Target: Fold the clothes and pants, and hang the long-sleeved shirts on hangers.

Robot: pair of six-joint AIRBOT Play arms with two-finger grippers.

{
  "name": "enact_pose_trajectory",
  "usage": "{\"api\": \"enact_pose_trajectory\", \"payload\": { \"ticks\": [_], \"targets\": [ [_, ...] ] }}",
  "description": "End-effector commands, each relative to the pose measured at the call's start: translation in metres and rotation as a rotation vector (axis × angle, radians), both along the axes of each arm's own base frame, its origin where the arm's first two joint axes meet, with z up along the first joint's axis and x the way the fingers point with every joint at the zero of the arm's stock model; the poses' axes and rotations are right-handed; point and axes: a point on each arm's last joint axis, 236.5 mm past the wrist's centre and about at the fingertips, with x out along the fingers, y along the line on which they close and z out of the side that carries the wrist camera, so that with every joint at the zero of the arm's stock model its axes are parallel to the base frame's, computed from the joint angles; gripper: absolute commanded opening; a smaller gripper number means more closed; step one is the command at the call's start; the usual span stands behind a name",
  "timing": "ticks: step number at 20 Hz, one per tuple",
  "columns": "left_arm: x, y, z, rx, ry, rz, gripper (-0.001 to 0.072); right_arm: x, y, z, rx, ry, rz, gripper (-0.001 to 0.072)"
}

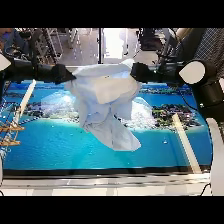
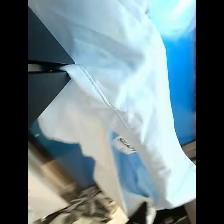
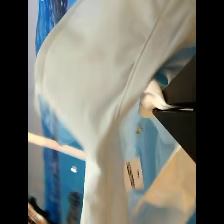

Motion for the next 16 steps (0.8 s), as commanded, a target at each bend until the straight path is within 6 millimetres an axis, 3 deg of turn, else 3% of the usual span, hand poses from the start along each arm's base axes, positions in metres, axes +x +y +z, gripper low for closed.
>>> {"api": "enact_pose_trajectory", "payload": {
  "ticks": [1, 4, 5, 6, 7, 8, 9, 10, 12, 14, 16],
  "targets": [
    [-0.044, -0.008, -0.037, 0.012, 0.163, -0.092, 0.0012, -0.031, 0.039, -0.016, -0.097, 0.041, 0.204, 0.0016],
    [-0.079, -0.051, -0.076, 0.040, 0.229, -0.220, 0.0035, -0.029, 0.065, -0.054, -0.150, 0.101, 0.258, 0.0016],
    [-0.083, -0.056, -0.080, 0.047, 0.236, -0.237, 0.0252, -0.029, 0.071, -0.066, -0.167, 0.120, 0.269, 0.0016],
    [-0.081, -0.052, -0.082, 0.059, 0.229, -0.233, 0.0556, -0.030, 0.076, -0.077, -0.184, 0.141, 0.283, 0.0016],
    [-0.075, -0.038, -0.084, 0.084, 0.222, -0.203, 0.0582, -0.033, 0.080, -0.087, -0.203, 0.164, 0.301, 0.0016],
    [-0.070, -0.011, -0.091, 0.139, 0.230, -0.157, 0.0581, -0.036, 0.082, -0.096, -0.224, 0.183, 0.316, 0.0016],
    [-0.065, 0.032, -0.103, 0.239, 0.254, -0.084, 0.0581, -0.038, 0.083, -0.103, -0.252, 0.191, 0.335, 0.0016],
    [-0.062, 0.092, -0.117, 0.371, 0.293, 0.027, 0.0582, -0.039, 0.081, -0.106, -0.276, 0.190, 0.351, 0.0016],
    [-0.067, 0.226, -0.133, 0.619, 0.378, 0.317, 0.0581, -0.039, 0.080, -0.106, -0.281, 0.184, 0.356, 0.0016],
    [-0.085, 0.359, -0.129, 0.761, 0.428, 0.670, 0.0581, -0.036, 0.078, -0.106, -0.295, 0.171, 0.353, 0.0016],
    [-0.097, 0.437, -0.131, 0.716, 0.419, 0.873, 0.0572, -0.031, 0.081, -0.102, -0.288, 0.135, 0.351, 0.0017]
  ]
}}
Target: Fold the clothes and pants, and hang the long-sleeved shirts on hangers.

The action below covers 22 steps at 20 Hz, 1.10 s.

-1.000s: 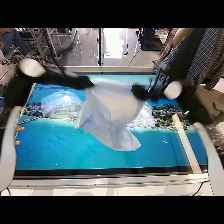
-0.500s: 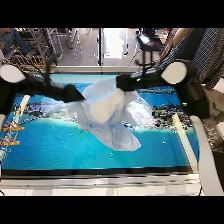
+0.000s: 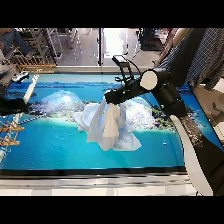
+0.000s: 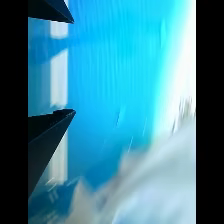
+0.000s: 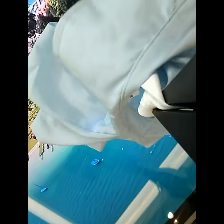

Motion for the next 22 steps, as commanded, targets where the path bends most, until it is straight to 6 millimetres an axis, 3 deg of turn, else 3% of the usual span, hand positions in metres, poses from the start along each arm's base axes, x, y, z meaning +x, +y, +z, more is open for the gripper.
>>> {"api": "enact_pose_trajectory", "payload": {
  "ticks": [1, 2, 3, 8, 9, 12, 17, 20, 22],
  "targets": [
    [-0.043, 0.170, -0.009, 0.164, -0.023, 0.383, 0.0473, 0.009, 0.003, 0.004, 0.006, -0.052, 0.003, 0.0017],
    [-0.041, 0.183, -0.022, 0.128, -0.031, 0.386, 0.0377, 0.014, 0.004, 0.008, 0.019, -0.071, -0.005, 0.0017],
    [-0.037, 0.189, -0.037, 0.086, -0.035, 0.371, 0.0348, 0.018, 0.006, 0.012, 0.032, -0.091, -0.012, 0.0017],
    [-0.014, 0.204, -0.121, 0.004, 0.038, 0.352, 0.0341, 0.023, 0.007, 0.016, 0.048, -0.110, -0.026, 0.0017],
    [-0.010, 0.208, -0.129, 0.006, 0.034, 0.362, 0.0297, 0.023, 0.007, 0.016, 0.049, -0.110, -0.026, 0.0017],
    [0.001, 0.218, -0.129, 0.035, -0.013, 0.373, 0.0271, 0.023, 0.007, 0.016, 0.048, -0.110, -0.027, 0.0017],
    [-0.001, 0.222, -0.135, 0.049, 0.003, 0.373, 0.0271, 0.023, 0.007, 0.015, 0.045, -0.108, -0.027, 0.0017],
    [-0.009, 0.213, -0.138, 0.021, 0.043, 0.363, 0.0272, 0.023, 0.006, 0.015, 0.043, -0.109, -0.028, 0.0017],
    [-0.007, 0.205, -0.128, 0.018, 0.037, 0.349, 0.0274, 0.024, 0.004, 0.014, 0.033, -0.114, -0.031, 0.0017]
  ]
}}
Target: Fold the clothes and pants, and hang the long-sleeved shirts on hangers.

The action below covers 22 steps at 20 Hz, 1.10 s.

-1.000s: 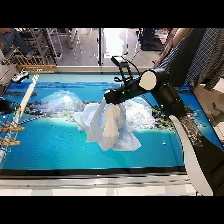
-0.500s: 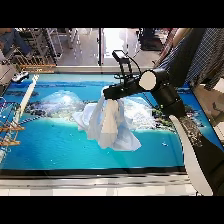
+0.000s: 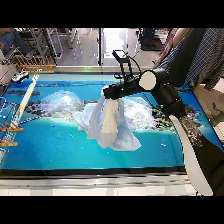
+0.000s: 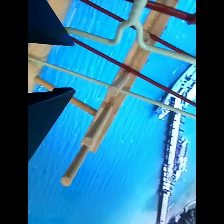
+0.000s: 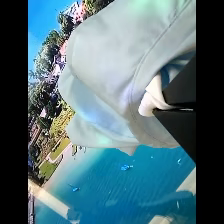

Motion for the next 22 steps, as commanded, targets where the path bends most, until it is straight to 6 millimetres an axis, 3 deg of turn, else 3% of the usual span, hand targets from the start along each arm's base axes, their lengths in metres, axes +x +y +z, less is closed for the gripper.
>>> {"api": "enact_pose_trajectory", "payload": {
  "ticks": [1, 4, 6, 13, 22],
  "targets": [
    [-0.001, -0.012, 0.014, -0.005, -0.001, -0.020, 0.0275, 0.001, -0.002, -0.001, -0.012, -0.004, -0.004, 0.0017],
    [-0.005, -0.019, 0.041, 0.020, -0.019, -0.030, 0.0276, 0.001, -0.003, -0.001, -0.016, -0.005, -0.005, 0.0017],
    [-0.015, -0.010, 0.051, 0.071, 0.004, -0.026, 0.0275, 0.001, -0.004, -0.003, -0.024, -0.002, -0.005, 0.0017],
    [-0.025, -0.003, 0.020, 0.047, 0.086, -0.019, 0.0287, 0.002, -0.006, -0.004, -0.035, -0.004, -0.008, 0.0017],
    [-0.031, 0.020, 0.018, 0.115, 0.102, 0.015, 0.0287, 0.003, -0.009, -0.005, -0.048, -0.010, -0.014, 0.0017]
  ]
}}
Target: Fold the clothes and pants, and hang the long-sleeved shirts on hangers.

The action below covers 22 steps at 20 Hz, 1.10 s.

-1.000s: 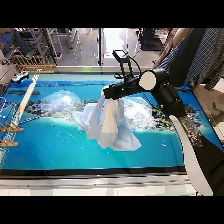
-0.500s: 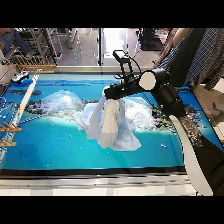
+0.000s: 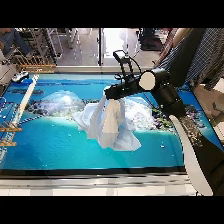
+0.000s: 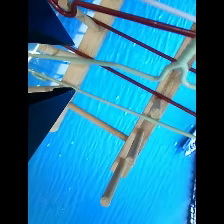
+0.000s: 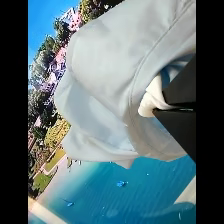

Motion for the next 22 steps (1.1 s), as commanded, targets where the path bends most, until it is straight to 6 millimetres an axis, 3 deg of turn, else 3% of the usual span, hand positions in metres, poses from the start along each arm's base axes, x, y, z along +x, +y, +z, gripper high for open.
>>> {"api": "enact_pose_trajectory", "payload": {
  "ticks": [1, 5, 6, 8, 13, 14, 19, 22],
  "targets": [
    [0.000, 0.010, -0.006, 0.018, -0.003, 0.014, 0.0287, 0.000, 0.000, 0.000, -0.001, -0.001, 0.001, 0.0017],
    [0.011, 0.000, -0.033, -0.050, 0.001, -0.016, 0.0284, 0.000, 0.000, 0.000, 0.000, -0.001, 0.000, 0.0017],
    [0.017, -0.004, -0.035, -0.065, -0.015, -0.033, 0.0276, 0.000, 0.000, 0.000, 0.000, -0.002, 0.000, 0.0017],
    [0.025, -0.005, -0.033, -0.064, -0.049, -0.036, 0.0114, 0.000, 0.000, 0.000, 0.000, -0.002, 0.000, 0.0017],
    [0.026, -0.004, -0.032, -0.058, -0.050, -0.050, 0.0100, 0.000, 0.000, 0.000, 0.000, -0.001, 0.000, 0.0017],
    [0.025, -0.005, -0.032, -0.055, -0.046, -0.064, 0.0020, 0.000, 0.000, 0.000, 0.000, -0.001, 0.000, 0.0017],
    [0.029, -0.008, -0.014, -0.029, -0.073, -0.120, 0.0015, 0.000, 0.000, 0.000, 0.005, 0.003, -0.005, 0.0017],
    [0.048, -0.030, 0.011, -0.050, -0.176, -0.242, 0.0015, 0.000, 0.001, 0.000, 0.013, 0.013, -0.018, 0.0017]
  ]
}}
